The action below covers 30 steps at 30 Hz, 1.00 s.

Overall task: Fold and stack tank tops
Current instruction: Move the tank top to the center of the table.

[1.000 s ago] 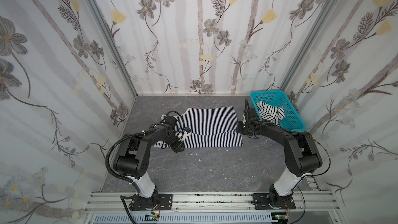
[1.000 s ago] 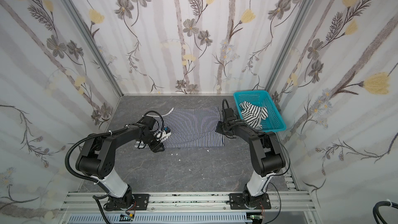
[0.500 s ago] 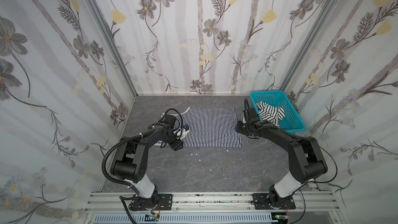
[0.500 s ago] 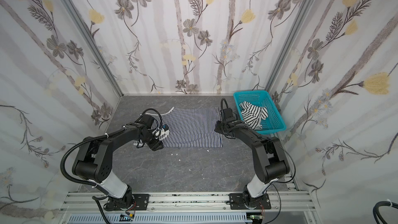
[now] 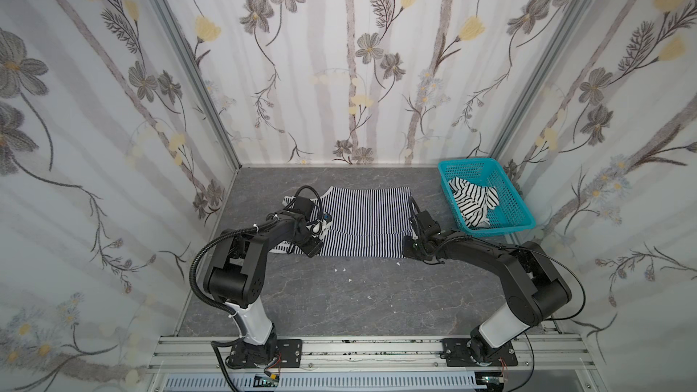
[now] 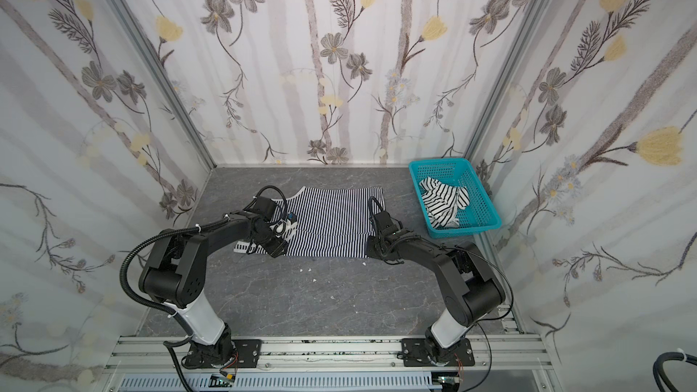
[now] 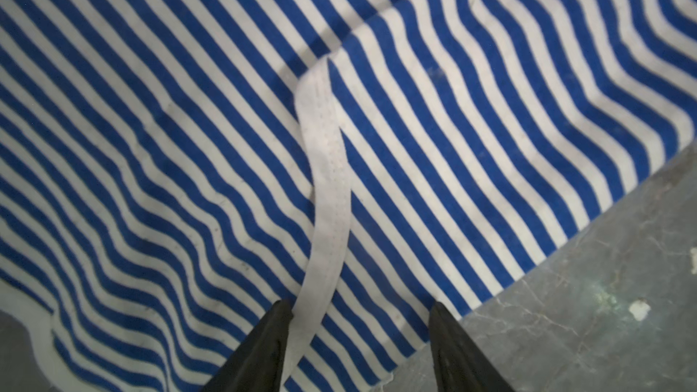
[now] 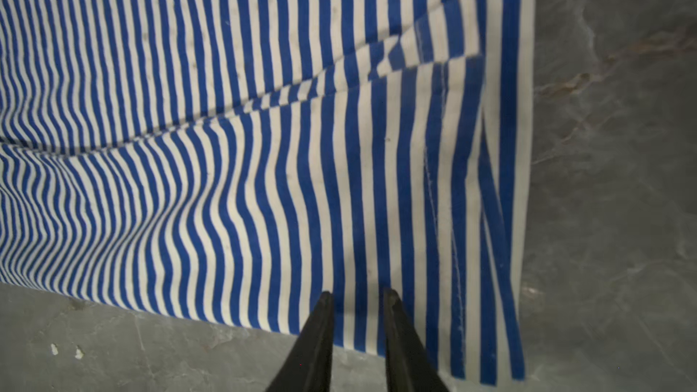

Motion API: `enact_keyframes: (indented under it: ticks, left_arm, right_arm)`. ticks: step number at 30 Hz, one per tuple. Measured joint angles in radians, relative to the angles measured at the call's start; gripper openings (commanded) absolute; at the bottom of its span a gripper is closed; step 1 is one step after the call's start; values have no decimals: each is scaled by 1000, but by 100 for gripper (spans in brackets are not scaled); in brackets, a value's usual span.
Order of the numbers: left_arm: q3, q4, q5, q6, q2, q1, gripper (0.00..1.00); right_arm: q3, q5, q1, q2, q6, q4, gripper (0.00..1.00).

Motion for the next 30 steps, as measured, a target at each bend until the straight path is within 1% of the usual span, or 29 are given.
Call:
enact_keyframes:
  ticks: [5, 8, 13, 17, 20, 25, 27, 30]
  left_arm:
    - [-58, 0, 2, 13, -90, 9, 64]
    - [-65, 2, 6, 23, -114, 35, 64]
    - [-41, 26, -31, 23, -72, 90, 63]
    - [-33, 46, -88, 27, -19, 108, 63]
    - [-38, 68, -106, 33, -19, 113, 63]
    - [-69, 105, -106, 51, -32, 113, 63]
    - [-84, 121, -106, 53, -39, 113, 63]
    - [-100, 142, -106, 57, -49, 113, 63]
  right_arm:
    - [-31, 0, 14, 0, 19, 56, 26]
    - [-39, 4, 18, 0, 27, 76, 26]
    - [-41, 8, 18, 2, 34, 89, 26]
    - [-36, 8, 19, -2, 34, 81, 27]
    - [-31, 8, 22, -22, 34, 42, 28]
    - [9, 13, 22, -60, 34, 8, 31]
    - [31, 16, 21, -45, 34, 5, 31]
    - [62, 20, 18, 16, 33, 7, 31]
